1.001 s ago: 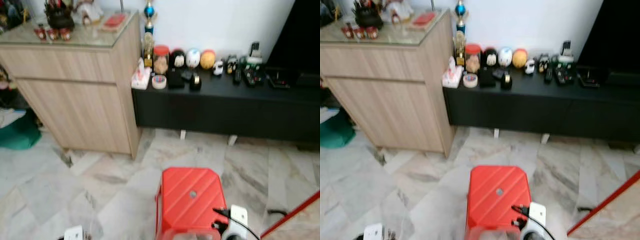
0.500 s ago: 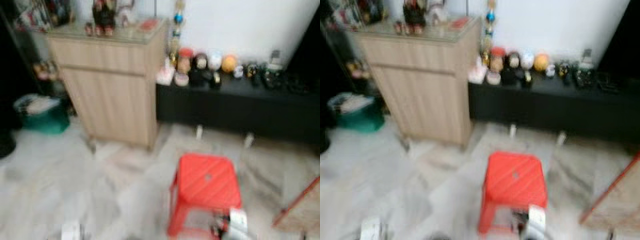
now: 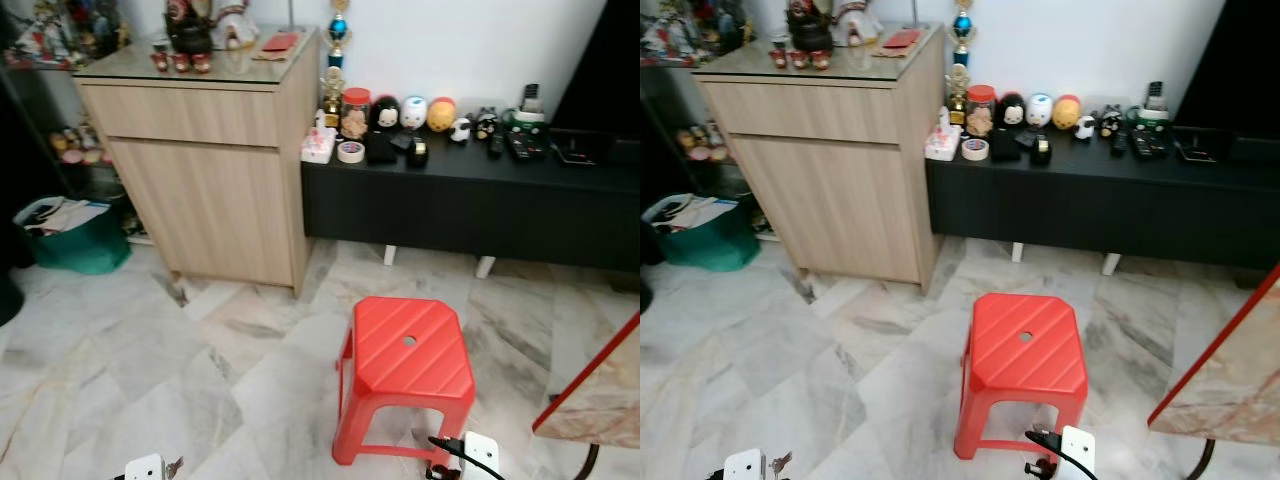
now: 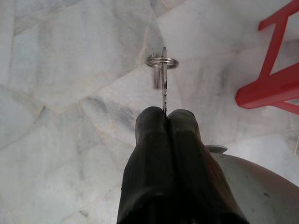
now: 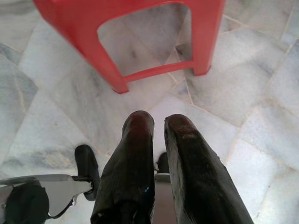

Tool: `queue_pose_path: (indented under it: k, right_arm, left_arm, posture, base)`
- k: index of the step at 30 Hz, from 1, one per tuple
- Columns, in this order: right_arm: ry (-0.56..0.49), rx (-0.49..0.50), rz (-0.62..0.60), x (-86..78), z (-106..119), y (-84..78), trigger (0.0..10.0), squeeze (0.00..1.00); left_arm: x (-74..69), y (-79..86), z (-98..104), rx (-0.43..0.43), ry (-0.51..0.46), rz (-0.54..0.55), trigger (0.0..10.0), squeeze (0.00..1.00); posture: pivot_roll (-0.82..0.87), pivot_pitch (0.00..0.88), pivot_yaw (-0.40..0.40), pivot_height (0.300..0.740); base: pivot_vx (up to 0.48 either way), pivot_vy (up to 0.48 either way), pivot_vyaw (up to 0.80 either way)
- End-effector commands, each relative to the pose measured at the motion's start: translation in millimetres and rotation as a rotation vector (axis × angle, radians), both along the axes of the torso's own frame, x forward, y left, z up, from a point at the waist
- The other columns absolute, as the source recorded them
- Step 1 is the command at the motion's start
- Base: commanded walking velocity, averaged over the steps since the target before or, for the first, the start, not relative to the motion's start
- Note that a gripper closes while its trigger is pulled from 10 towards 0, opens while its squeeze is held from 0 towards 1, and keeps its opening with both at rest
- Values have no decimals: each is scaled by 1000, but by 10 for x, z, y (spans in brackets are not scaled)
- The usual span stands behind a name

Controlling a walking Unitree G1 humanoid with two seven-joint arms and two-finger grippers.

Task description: Hang keys on a hook

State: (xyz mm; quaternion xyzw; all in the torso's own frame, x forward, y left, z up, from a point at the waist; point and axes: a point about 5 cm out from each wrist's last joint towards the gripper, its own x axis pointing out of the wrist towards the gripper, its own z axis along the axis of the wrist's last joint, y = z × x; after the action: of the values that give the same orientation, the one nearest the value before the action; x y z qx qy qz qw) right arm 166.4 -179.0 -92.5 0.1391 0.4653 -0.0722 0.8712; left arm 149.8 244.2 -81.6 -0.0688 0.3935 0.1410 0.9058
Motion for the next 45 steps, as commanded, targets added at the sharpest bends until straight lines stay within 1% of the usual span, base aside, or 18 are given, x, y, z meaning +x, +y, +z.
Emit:
queue_pose_path:
  k: [1,5,11,15,16,18,19,20,22,24,27,29,32,35,37,42,45]
  right_arm:
    - [11,-6,-4,-20,-6,-33,10000,0]
    - [19,-9,-28,-52,-15,-75,10000,0]
    - [26,-19,-54,-86,-16,-174,10000,0]
    - [17,-23,-50,-14,13,-186,10000,0]
    - [17,-23,-50,-14,13,-186,10000,0]
    - [0,-24,-55,54,46,-213,10000,0]
    - [0,-24,-55,54,46,-213,10000,0]
    - [-11,-27,-56,87,64,-226,10000,0]
    - [-16,-30,-53,112,76,-231,10000,0]
    - [-19,-30,-50,130,82,-218,10000,0]
    - [-15,-33,-13,183,95,-158,10000,0]
    - [-17,-20,-7,197,98,-128,10000,0]
    - [-18,-14,-20,211,100,-106,10000,0]
    - [11,-20,24,161,65,-30,10000,0]
    - [20,-18,28,126,48,-16,10000,0]
    - [34,-21,23,75,26,-30,10000,0]
    - [40,-17,24,52,16,-36,10000,0]
  left_arm:
    - [-33,-2,-13,3,13,-17,10000,0]
    - [-37,-14,-17,7,14,-25,10000,0]
    - [-24,-93,-30,-1,10,-38,10000,0]
    - [104,-127,13,0,-20,-49,10000,0]
    - [104,-127,13,0,-20,-49,10000,0]
    - [170,-149,35,2,-33,-49,10000,0]
    - [170,-149,35,2,-33,-49,10000,0]
    - [212,-163,52,1,-48,-45,10000,0]
    - [246,-172,66,-5,-60,-36,10000,0]
    - [248,-172,68,-5,-62,-31,10000,0]
    - [232,-152,65,-1,-61,-17,10000,0]
    - [194,-162,47,2,-49,-40,10000,0]
    - [138,-150,26,4,-37,-30,10000,0]
    - [41,-149,-13,1,-14,-27,10000,0]
    - [19,-146,-20,2,-11,-31,10000,0]
    - [44,-143,-11,4,-11,-47,10000,0]
    - [130,-154,25,8,-32,-83,10000,0]
  posture:
    - [66,11,-13,740]
    - [53,27,-10,740]
    - [45,51,-8,740]
    - [23,38,-14,740]
    - [23,38,-14,740]
    - [26,36,-20,740]
    - [26,36,-20,740]
    - [30,32,-22,740]
    - [36,25,-28,740]
    - [42,21,-30,740]
    - [47,6,-25,740]
    - [46,0,-21,740]
    - [53,0,-18,740]
    - [64,0,-17,740]
    - [69,0,-11,740]
    - [56,0,-3,740]
    - [47,0,7,740]
  base:
    - [0,-465,0]
    - [0,-468,0]
    - [0,-468,0]
    - [0,-470,0]
    - [0,-472,0]
    - [0,-471,0]
    - [0,-472,0]
    - [0,-472,0]
    - [0,-472,0]
    - [0,-472,0]
    - [0,-470,0]
    - [0,-469,0]
    - [0,-469,0]
    - [0,-470,0]
    - [0,-469,0]
    - [0,-469,0]
    - [0,-469,0]
